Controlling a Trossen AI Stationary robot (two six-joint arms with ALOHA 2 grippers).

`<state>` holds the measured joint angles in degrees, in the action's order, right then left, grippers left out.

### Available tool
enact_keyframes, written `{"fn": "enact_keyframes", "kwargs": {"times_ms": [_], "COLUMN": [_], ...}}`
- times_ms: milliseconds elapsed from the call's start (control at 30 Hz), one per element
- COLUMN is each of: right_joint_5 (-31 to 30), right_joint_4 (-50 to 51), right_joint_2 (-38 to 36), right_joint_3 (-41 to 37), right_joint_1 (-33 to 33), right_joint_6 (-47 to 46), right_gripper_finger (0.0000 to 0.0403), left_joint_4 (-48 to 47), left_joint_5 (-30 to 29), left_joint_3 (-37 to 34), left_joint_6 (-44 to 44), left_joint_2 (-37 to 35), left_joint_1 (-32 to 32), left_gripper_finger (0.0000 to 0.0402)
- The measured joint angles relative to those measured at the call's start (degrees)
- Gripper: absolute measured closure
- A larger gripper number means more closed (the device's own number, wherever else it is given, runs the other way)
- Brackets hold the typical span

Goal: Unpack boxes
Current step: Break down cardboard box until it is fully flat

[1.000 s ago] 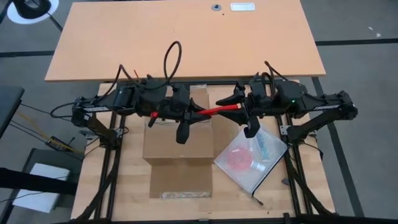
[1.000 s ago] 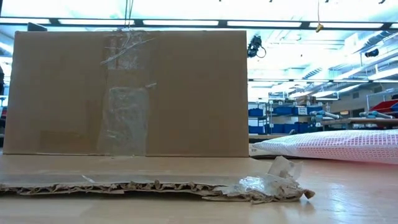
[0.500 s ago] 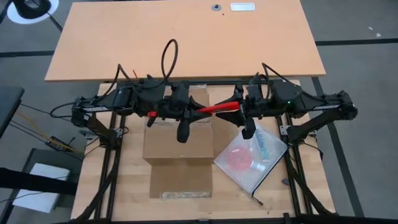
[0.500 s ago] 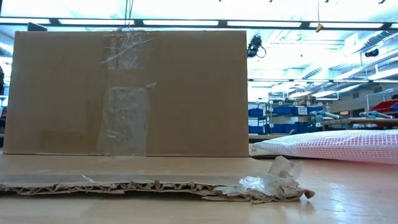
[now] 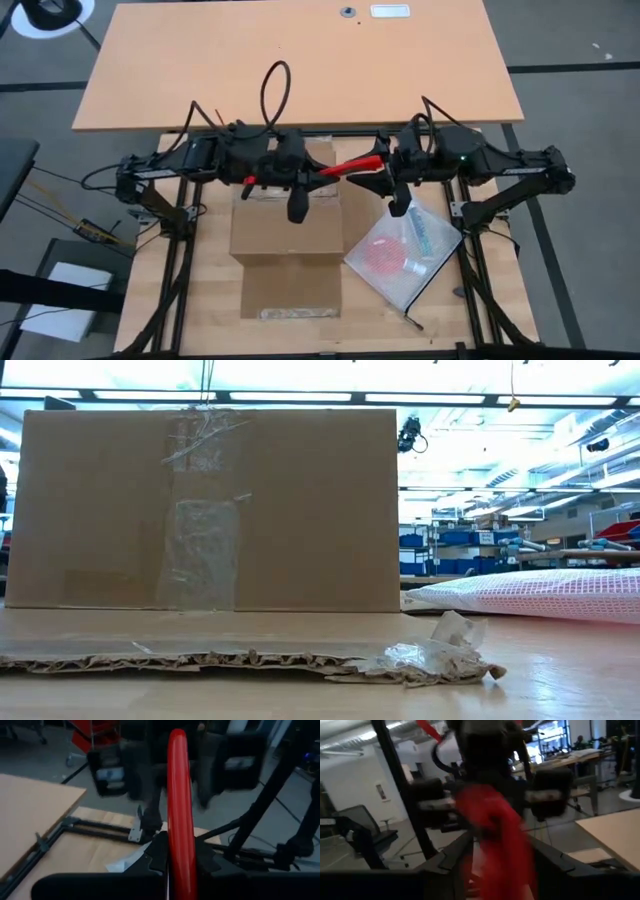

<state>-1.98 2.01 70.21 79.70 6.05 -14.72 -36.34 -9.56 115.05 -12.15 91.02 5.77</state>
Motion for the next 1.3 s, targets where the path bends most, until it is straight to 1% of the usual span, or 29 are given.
{"fn": "enact_keyframes", "kwargs": {"times_ms": [100, 200, 367, 600, 700, 767, 833, 933, 1067, 1200, 1300], "right_joint_5": [0.31, 0.48, 1.38, 1.79, 1.69, 1.55, 1.03, 0.68, 0.78, 1.19, 1.73], "right_joint_4": [-0.42, -0.52, -0.40, -0.34, -0.79, -0.84, -0.81, -0.57, 0.09, 2.66, 3.93], "right_joint_2": [-0.13, -0.08, -0.11, 0.00, -0.05, -0.08, -0.08, -0.11, 0.05, 0.09, 1.07], "right_joint_3": [0.00, 0.00, 0.02, 0.02, 0.02, 0.03, 0.04, 0.04, 0.02, 0.02, 0.07], "right_joint_1": [0.11, 0.06, 0.09, 0.09, 0.09, 0.09, 0.11, 0.11, -0.06, -0.70, -1.35], "right_joint_6": [0.15, 0.54, -0.09, 0.93, 2.85, 4.44, 5.06, 5.38, 6.87, 7.74, 8.65], "right_gripper_finger": [0.0239, 0.0239, 0.0248, 0.0308, 0.0331, 0.0342, 0.0343, 0.0343, 0.0343, 0.0343, 0.0343], "left_joint_4": [-1.27, -4.11, -1.45, 0.00, 1.17, 1.53, 1.39, 1.53, -0.15, -7.27, -15.58], "left_joint_5": [2.18, 2.15, 2.79, 3.82, 3.82, 3.78, 3.68, 3.37, 1.54, 1.43, 1.04], "left_joint_3": [-0.01, -0.01, -0.10, -0.10, -0.10, -0.10, -0.10, -0.10, -0.10, -0.16, -0.11], "left_joint_6": [-0.10, -0.41, -0.23, -0.17, -0.41, -0.59, -0.56, -0.28, 0.06, -2.09, -5.01], "left_joint_2": [0.20, 0.45, 0.54, 0.52, 0.81, 0.83, 1.01, 1.14, 1.06, -1.53, -5.04], "left_joint_1": [-0.74, -0.89, -0.86, -0.89, -0.91, -0.91, -0.91, -0.93, -1.10, -1.56, -1.57], "left_gripper_finger": [0.0360, 0.0360, 0.0360, 0.0360, 0.0360, 0.0360, 0.0359, 0.0338, 0.0289, 0.0249, 0.0236]}}
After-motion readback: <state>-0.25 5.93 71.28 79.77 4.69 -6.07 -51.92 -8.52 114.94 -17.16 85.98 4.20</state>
